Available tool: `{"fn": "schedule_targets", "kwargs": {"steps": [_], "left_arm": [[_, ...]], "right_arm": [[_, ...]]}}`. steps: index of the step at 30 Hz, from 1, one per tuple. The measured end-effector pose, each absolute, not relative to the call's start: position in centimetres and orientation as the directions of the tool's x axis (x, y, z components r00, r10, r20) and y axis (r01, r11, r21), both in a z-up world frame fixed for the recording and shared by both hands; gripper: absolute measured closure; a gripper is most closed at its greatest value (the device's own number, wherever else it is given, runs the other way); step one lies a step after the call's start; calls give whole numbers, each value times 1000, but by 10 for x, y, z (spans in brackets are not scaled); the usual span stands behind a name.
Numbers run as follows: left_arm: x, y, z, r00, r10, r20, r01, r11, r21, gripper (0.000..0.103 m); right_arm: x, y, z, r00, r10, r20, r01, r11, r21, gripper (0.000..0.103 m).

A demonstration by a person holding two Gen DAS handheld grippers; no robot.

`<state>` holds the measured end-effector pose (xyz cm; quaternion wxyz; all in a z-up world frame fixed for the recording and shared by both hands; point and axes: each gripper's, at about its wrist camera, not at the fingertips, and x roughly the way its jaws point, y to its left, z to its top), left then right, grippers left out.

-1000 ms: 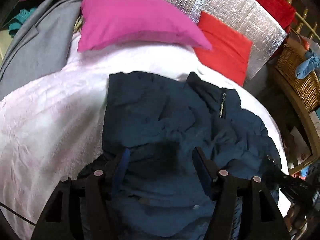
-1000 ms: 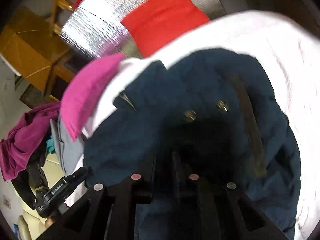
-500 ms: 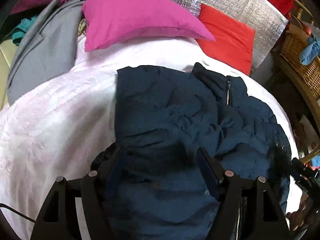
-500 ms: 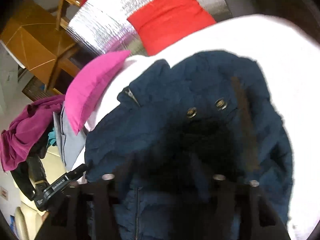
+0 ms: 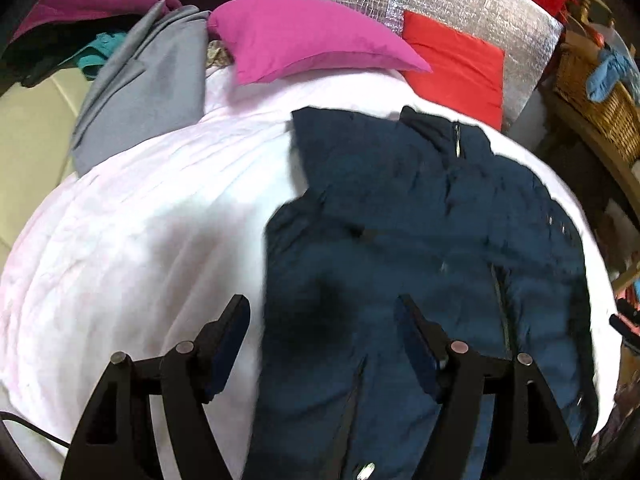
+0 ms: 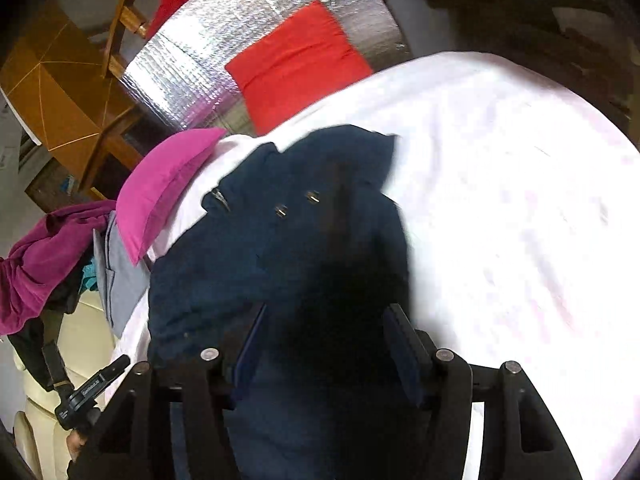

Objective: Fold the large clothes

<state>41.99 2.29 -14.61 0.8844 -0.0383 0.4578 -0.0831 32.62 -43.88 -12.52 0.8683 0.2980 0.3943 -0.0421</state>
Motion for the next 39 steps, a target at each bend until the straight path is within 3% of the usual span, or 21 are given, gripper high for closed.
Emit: {"fn": "schedule_targets", "kwargs": {"steps": [13,18,19,22,24,26,27,31,37,39], "left_arm": [[327,55,-192,396,-236,-887,122,971,-204,27],[316,61,-201,353,-325,-877,115,946,-305,27],[315,62,-203,348,-334,-876,114,942,-315,28],[313,60,-204,347,-365,-864,124,931,-343,48],[309,59,-202,357,-371,-857,133,929,-346,53],[307,62,-200,368,-381,-848,132,924,-358,55],[307,65,-199,373,-384,-845,129,923,-362,55],[307,69,-204,355,-351,-866,103,936,-337,48],[301,64,-209,317,-358,-878,118,934,-338,47],[299,64,-208,324,-371,-870,125,929,-349,60]], "right_arm": [[246,-445,-172,551,238,-800,340,812,475,40],[231,-452,-189,534,250,-808,341,810,476,40],[229,-452,-190,541,258,-801,332,809,485,40],[223,-440,-192,537,297,-790,278,822,497,40],[220,-428,-189,534,290,-794,239,849,471,40],[218,-419,-187,533,331,-779,184,853,489,55],[217,-415,-186,530,382,-757,148,837,526,70],[216,-408,-188,507,358,-784,139,864,484,70],[216,-415,-192,495,416,-763,132,832,539,64],[213,-410,-188,507,404,-761,97,851,517,68]]}}
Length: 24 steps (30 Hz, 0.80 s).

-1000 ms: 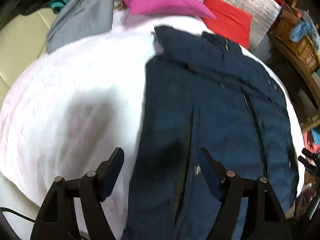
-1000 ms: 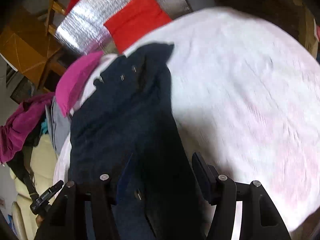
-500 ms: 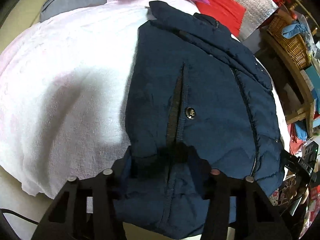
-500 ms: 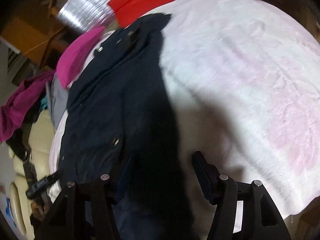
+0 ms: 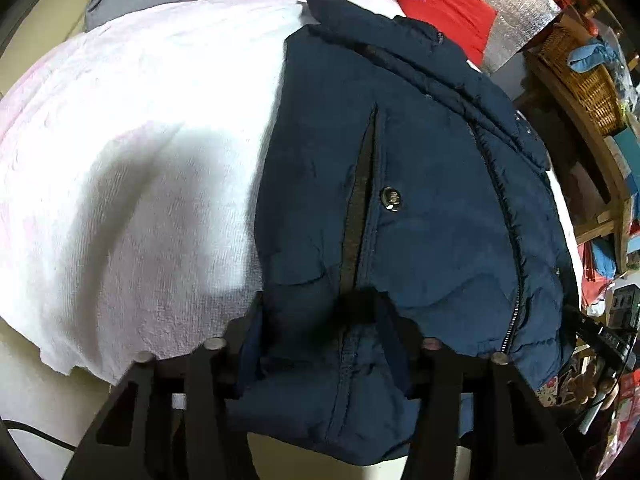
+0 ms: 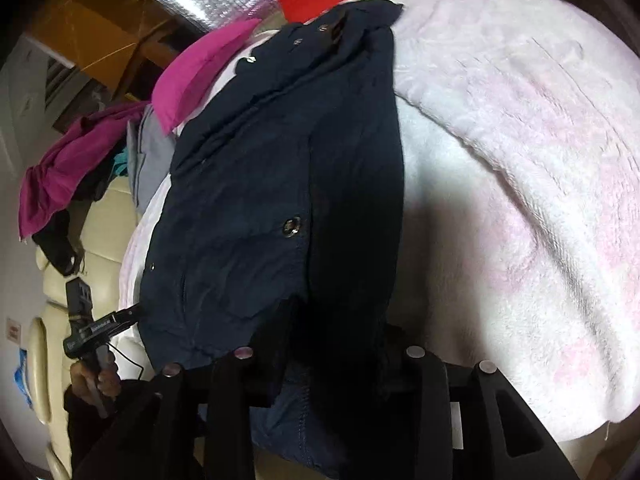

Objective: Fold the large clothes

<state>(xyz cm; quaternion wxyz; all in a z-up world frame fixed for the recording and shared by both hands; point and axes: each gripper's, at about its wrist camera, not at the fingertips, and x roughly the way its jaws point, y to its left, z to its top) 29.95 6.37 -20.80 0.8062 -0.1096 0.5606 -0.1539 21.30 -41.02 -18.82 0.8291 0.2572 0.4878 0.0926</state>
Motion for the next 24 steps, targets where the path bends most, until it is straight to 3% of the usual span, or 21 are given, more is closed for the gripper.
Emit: {"fn": "schedule_targets", "kwargs": {"steps": [2,5,7,8,9,11,12,13,15,16,17,19,22,24], "left_arm": [[296,63,-205,334,-385,-860,143,923,-358,75],[291,65,-204,344,-377,-860,142,926,-349,75],[292,68,-206,336,-364,-869,118,931,-344,67],[291,71,-207,328,-353,-876,107,935,-337,54],[291,72,-209,314,-340,-886,96,940,-327,48],[288,72,-211,302,-340,-891,101,940,-325,46],[287,71,-211,298,-343,-891,108,939,-326,46],[286,69,-211,296,-349,-889,111,937,-331,46],[284,69,-211,295,-372,-880,119,928,-353,62],[283,70,-210,298,-391,-871,125,920,-371,77],[282,72,-207,306,-411,-859,130,912,-390,83],[278,74,-202,325,-435,-840,143,900,-411,86],[271,78,-198,336,-460,-822,149,888,-436,85],[272,78,-202,313,-432,-845,126,901,-414,76]], "right_arm": [[211,-405,-183,531,395,-750,69,862,503,80],[212,-404,-180,555,419,-718,61,841,538,82],[213,-407,-183,547,417,-726,80,837,541,82],[213,-410,-185,536,422,-731,97,830,550,79],[214,-414,-191,517,429,-740,126,817,562,79],[215,-416,-196,489,427,-760,163,812,561,71],[217,-415,-200,480,434,-763,166,808,565,59],[217,-412,-201,473,442,-762,157,809,567,57],[217,-399,-199,465,432,-773,95,844,528,59],[217,-394,-196,470,426,-773,69,856,513,71],[215,-388,-191,486,419,-767,32,869,495,75],[213,-387,-185,514,427,-744,7,865,501,82],[210,-397,-179,543,462,-701,5,834,552,82],[211,-398,-184,526,464,-712,22,830,557,80]]}}
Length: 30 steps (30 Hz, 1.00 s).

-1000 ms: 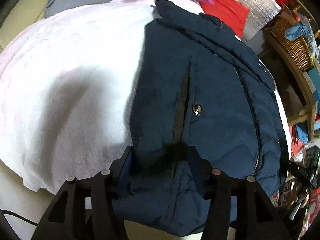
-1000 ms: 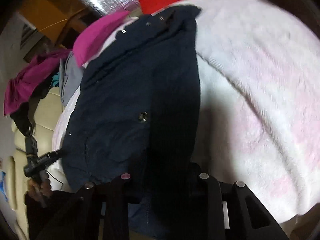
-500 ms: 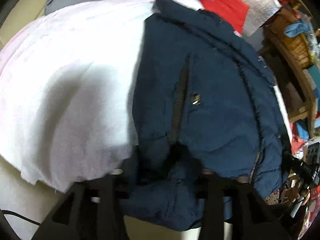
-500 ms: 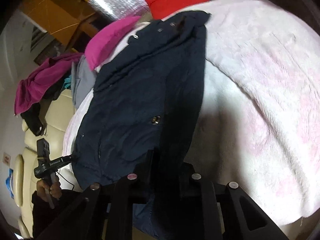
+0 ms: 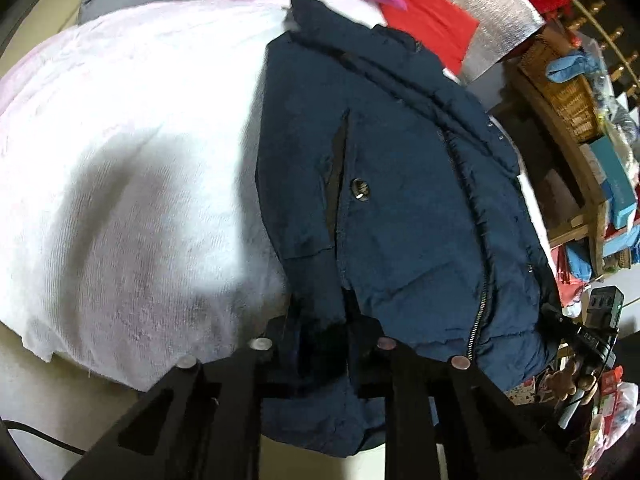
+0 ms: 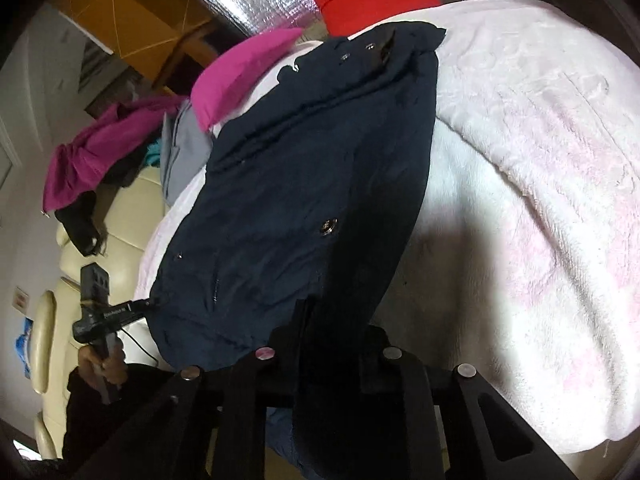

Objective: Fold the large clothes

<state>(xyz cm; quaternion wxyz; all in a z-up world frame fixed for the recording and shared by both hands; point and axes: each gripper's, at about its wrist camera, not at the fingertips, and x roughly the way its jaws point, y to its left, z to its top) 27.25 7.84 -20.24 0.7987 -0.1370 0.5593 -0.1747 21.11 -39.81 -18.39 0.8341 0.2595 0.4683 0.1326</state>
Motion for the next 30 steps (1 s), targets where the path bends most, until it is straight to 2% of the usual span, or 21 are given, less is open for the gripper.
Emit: {"fn": "schedule_targets", "kwargs": {"steps": [2,3,4,6,7,8,9,10,11,13,16,18,20,21,22,23,25,26,28,29,30], "left_arm": [[278,71,-211,264,-395,-880,109,919,-380,51],[277,68,-211,257,-395,-882,125,918,-376,49],[276,63,-210,258,-385,-886,146,922,-358,47],[273,57,-210,262,-370,-891,165,927,-336,47],[272,57,-210,265,-372,-890,162,927,-340,52],[271,58,-209,266,-387,-883,160,921,-356,68],[273,55,-208,270,-404,-874,157,914,-373,73],[272,55,-206,278,-419,-864,155,907,-390,81],[270,57,-203,291,-437,-851,159,899,-408,87],[263,58,-197,317,-467,-826,177,884,-432,89],[258,60,-194,325,-475,-817,173,880,-443,88],[265,61,-204,295,-435,-851,139,901,-412,81],[271,56,-211,265,-391,-882,121,921,-371,56],[270,51,-212,253,-383,-888,133,923,-360,49],[270,44,-212,249,-377,-892,157,925,-347,42],[270,38,-212,249,-365,-897,173,928,-329,41],[268,31,-213,258,-349,-901,188,933,-308,41],[268,29,-213,261,-353,-899,188,932,-311,55],[270,25,-212,274,-379,-884,175,923,-342,80],[269,32,-212,277,-407,-870,168,912,-373,86],[267,35,-210,283,-430,-858,167,903,-397,87]], "right_arm": [[212,-402,-196,476,455,-753,74,832,550,79],[214,-402,-200,456,447,-770,90,837,540,71],[214,-399,-205,435,446,-782,102,839,535,58],[213,-391,-205,426,458,-780,69,843,533,52],[212,-387,-203,433,445,-783,47,857,513,51],[211,-382,-202,435,436,-788,23,869,494,51],[210,-379,-201,436,430,-791,6,877,480,57],[209,-377,-199,442,433,-785,-11,878,478,71],[209,-376,-196,454,438,-776,-23,876,482,75],[205,-380,-187,495,469,-732,-43,854,518,82],[199,-389,-169,551,520,-653,-90,815,573,83],[203,-393,-176,527,519,-673,-53,810,584,83],[209,-391,-189,478,501,-722,-8,824,567,80],[212,-388,-193,459,488,-742,15,831,556,76],[213,-387,-200,432,481,-763,35,837,547,61],[214,-384,-204,417,487,-768,35,835,549,53],[213,-376,-204,420,467,-778,-2,858,514,50],[213,-371,-202,422,456,-784,-30,871,490,50],[212,-369,-197,442,459,-771,-62,873,484,76],[210,-370,-194,454,468,-758,-71,868,492,80],[209,-372,-191,468,473,-746,-77,863,499,82]]}}
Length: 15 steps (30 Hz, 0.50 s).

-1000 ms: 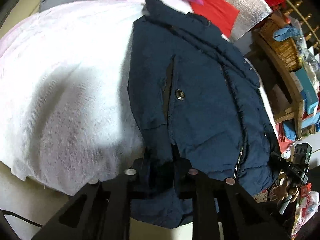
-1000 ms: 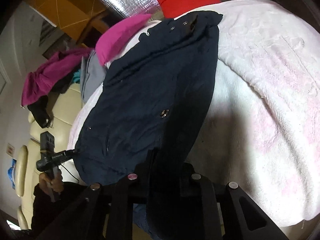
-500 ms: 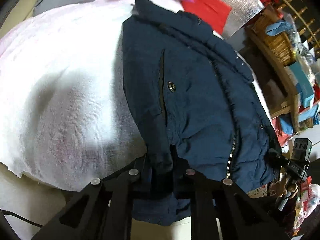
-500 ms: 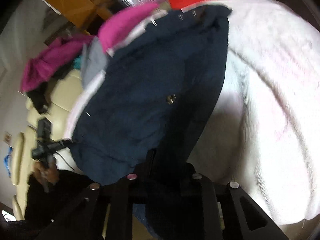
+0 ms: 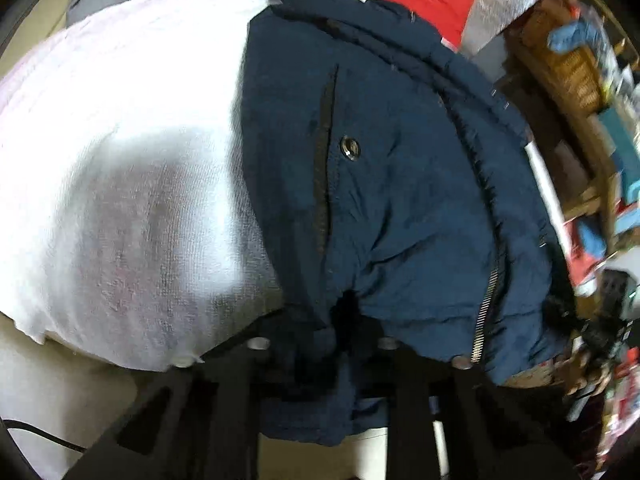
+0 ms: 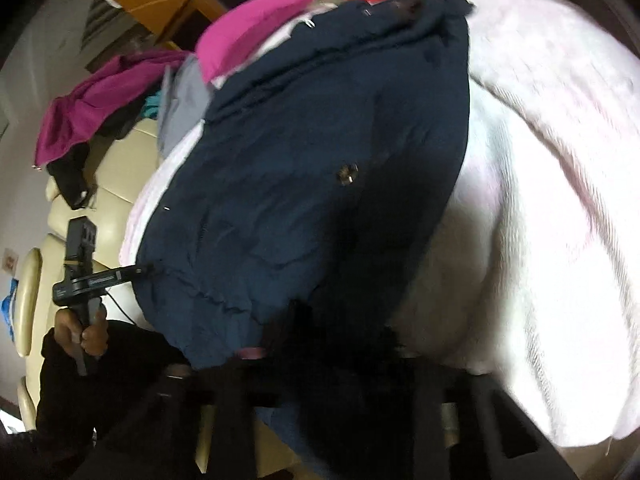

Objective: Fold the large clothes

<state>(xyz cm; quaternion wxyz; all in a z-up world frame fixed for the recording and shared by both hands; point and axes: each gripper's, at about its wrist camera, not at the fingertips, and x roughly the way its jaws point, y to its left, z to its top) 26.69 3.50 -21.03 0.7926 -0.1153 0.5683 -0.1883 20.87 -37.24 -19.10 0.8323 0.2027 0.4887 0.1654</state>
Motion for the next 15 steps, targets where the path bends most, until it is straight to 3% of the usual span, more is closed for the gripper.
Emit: {"fn": "schedule_targets", "kwargs": {"steps": [4,7,9,11,12,14,15], "left_arm": [[255,35,-201,308,-457,-835,197,889,-414,90],[254,40,-204,289,-476,-831,172,879,-444,89],[262,38,-212,267,-434,-861,144,901,-409,82],[268,32,-222,233,-375,-897,125,926,-355,54],[269,27,-226,219,-363,-906,139,930,-339,50],[270,18,-225,214,-358,-909,179,929,-323,39],[270,15,-226,217,-356,-909,189,929,-319,39]], "right_arm": [[199,-380,-174,525,528,-668,-131,825,549,84],[196,-384,-175,516,534,-669,-112,817,566,84],[202,-387,-185,469,531,-706,-69,819,570,81],[213,-391,-199,420,512,-749,2,825,565,81],[215,-390,-202,404,506,-762,21,828,560,75],[218,-388,-208,377,504,-777,34,831,556,54],[220,-383,-209,373,519,-769,21,824,566,40]]}}
